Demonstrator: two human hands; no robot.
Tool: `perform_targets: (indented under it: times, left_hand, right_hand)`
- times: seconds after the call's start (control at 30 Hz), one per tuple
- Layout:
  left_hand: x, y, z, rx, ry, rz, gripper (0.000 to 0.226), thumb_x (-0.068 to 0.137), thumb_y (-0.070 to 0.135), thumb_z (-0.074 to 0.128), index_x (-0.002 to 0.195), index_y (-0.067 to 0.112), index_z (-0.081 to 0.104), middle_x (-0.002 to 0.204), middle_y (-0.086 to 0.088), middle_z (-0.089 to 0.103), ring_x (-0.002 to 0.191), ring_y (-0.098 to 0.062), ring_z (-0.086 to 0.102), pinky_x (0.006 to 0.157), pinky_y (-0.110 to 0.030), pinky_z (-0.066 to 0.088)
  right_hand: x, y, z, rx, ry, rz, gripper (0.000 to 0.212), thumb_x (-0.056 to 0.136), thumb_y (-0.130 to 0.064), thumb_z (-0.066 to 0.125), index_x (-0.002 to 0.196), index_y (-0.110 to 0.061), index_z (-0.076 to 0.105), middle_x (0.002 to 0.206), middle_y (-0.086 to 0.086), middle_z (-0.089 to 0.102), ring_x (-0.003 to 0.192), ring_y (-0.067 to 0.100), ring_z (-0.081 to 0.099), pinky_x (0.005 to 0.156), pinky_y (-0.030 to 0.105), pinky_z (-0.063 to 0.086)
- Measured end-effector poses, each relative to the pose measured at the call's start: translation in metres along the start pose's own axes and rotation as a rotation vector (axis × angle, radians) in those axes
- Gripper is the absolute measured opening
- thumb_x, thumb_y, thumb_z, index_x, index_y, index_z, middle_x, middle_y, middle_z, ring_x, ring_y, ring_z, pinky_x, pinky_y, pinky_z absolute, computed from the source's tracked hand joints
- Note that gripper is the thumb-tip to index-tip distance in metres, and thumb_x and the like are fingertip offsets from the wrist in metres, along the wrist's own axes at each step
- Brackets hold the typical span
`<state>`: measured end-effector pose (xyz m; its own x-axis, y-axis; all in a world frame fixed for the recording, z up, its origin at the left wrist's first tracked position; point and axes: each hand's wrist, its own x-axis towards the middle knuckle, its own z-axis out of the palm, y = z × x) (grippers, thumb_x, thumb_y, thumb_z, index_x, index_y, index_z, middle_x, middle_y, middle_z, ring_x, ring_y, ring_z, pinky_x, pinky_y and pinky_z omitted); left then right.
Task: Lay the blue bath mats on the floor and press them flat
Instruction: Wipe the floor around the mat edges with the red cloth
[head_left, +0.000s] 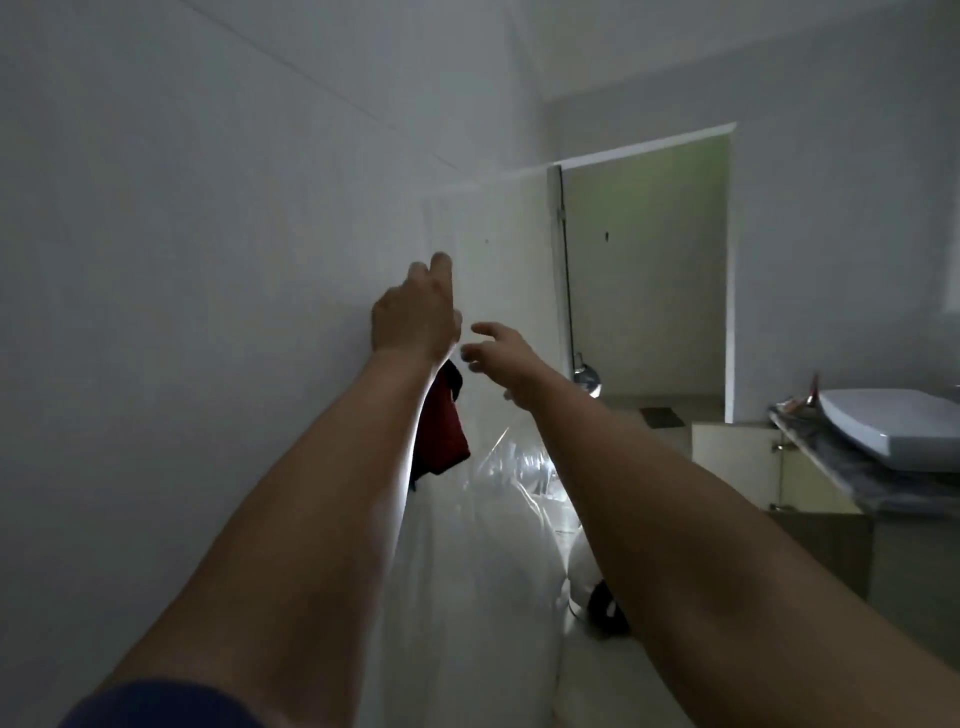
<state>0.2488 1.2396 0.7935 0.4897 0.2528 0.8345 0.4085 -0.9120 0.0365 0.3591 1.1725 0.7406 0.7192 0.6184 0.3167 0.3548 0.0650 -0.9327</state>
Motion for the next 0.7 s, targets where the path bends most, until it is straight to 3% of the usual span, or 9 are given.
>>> perform_targets:
  times: [0.07,0.17,0.27,0.37,0.47,0.53,0.57,0.63,0.7]
  left_hand:
    - [0.012,0.014,-0.01,-0.204,0.046,-0.042,0.026,0.093,0.012,0.057,0.119,0.011,0.052,0.112,-0.014,0.062,0.089,-0.037,0.062,0.072,-0.039,0.041]
    - [0.028,0.037,-0.024,-0.413,0.032,-0.048,0.02,0.091,0.013,0.058,0.111,0.012,0.055,0.108,-0.012,0.064,0.092,-0.032,0.059,0.076,-0.035,0.039]
    - [0.036,0.054,-0.031,-0.546,-0.056,-0.069,0.021,0.091,0.015,0.06,0.112,0.014,0.057,0.102,-0.005,0.063,0.091,-0.025,0.056,0.077,-0.033,0.04]
    - [0.03,0.08,-0.018,-0.679,-0.122,-0.131,0.022,0.09,0.008,0.053,0.111,0.015,0.059,0.104,-0.004,0.061,0.094,-0.023,0.056,0.079,-0.033,0.042]
    - [0.011,0.119,0.011,-0.765,-0.28,-0.162,0.026,0.092,0.005,0.047,0.112,0.011,0.062,0.108,-0.006,0.059,0.098,-0.024,0.054,0.083,-0.033,0.044]
    - [-0.007,0.152,0.032,-0.842,-0.408,-0.14,0.015,0.096,0.018,0.05,0.103,0.012,0.062,0.106,-0.011,0.061,0.094,-0.025,0.053,0.081,-0.033,0.041]
    - [-0.017,0.168,0.04,-0.909,-0.484,-0.126,0.021,0.097,0.032,0.054,0.096,0.012,0.062,0.103,-0.014,0.063,0.089,-0.026,0.054,0.079,-0.035,0.04]
    - [-0.041,0.217,0.055,-1.055,-0.705,-0.074,0.055,0.088,0.066,0.065,0.088,0.011,0.069,0.094,-0.013,0.069,0.084,-0.027,0.062,0.076,-0.036,0.045]
    - [-0.065,0.256,0.065,-1.117,-0.979,0.002,0.065,0.075,0.076,0.074,0.094,0.015,0.075,0.09,-0.005,0.074,0.083,-0.023,0.07,0.072,-0.032,0.052]
  right_hand:
    - [-0.014,0.0,0.001,0.096,-0.058,0.054,0.058,0.096,-0.011,0.059,0.15,-0.013,0.039,0.137,0.016,0.059,0.116,0.028,0.063,0.073,0.029,0.042]
    - [-0.027,0.006,-0.008,0.227,0.008,-0.006,0.023,0.095,-0.004,0.058,0.118,-0.002,0.064,0.1,0.015,0.071,0.078,0.017,0.069,0.059,0.021,0.052]
    - [-0.042,0.012,-0.041,0.143,0.118,-0.013,0.016,0.091,-0.004,0.065,0.105,0.0,0.072,0.074,0.003,0.069,0.056,0.005,0.064,0.051,0.016,0.049]
    - [-0.076,0.018,-0.102,-0.018,0.294,0.04,0.009,0.082,-0.013,0.071,0.087,-0.007,0.075,0.062,-0.002,0.063,0.053,0.008,0.056,0.045,0.013,0.041]
    - [-0.116,0.021,-0.17,-0.057,0.471,0.03,0.009,0.08,-0.015,0.07,0.072,-0.017,0.066,0.068,0.003,0.063,0.062,0.016,0.056,0.055,0.02,0.043]
    - [-0.145,0.019,-0.212,-0.121,0.549,0.006,0.014,0.084,-0.007,0.069,0.076,-0.018,0.066,0.07,0.003,0.061,0.062,0.014,0.055,0.057,0.023,0.042]
    - [-0.157,0.019,-0.229,-0.149,0.577,0.007,0.014,0.085,-0.005,0.069,0.08,-0.018,0.066,0.071,0.002,0.062,0.061,0.012,0.055,0.055,0.021,0.043]
    - [-0.19,0.022,-0.27,-0.216,0.689,0.037,0.016,0.085,-0.006,0.072,0.089,-0.02,0.067,0.077,0.002,0.065,0.062,0.009,0.058,0.052,0.018,0.043]
    - [-0.216,0.03,-0.304,-0.253,0.779,0.074,0.02,0.081,-0.008,0.078,0.09,-0.021,0.066,0.081,0.003,0.067,0.068,0.012,0.063,0.06,0.022,0.05]
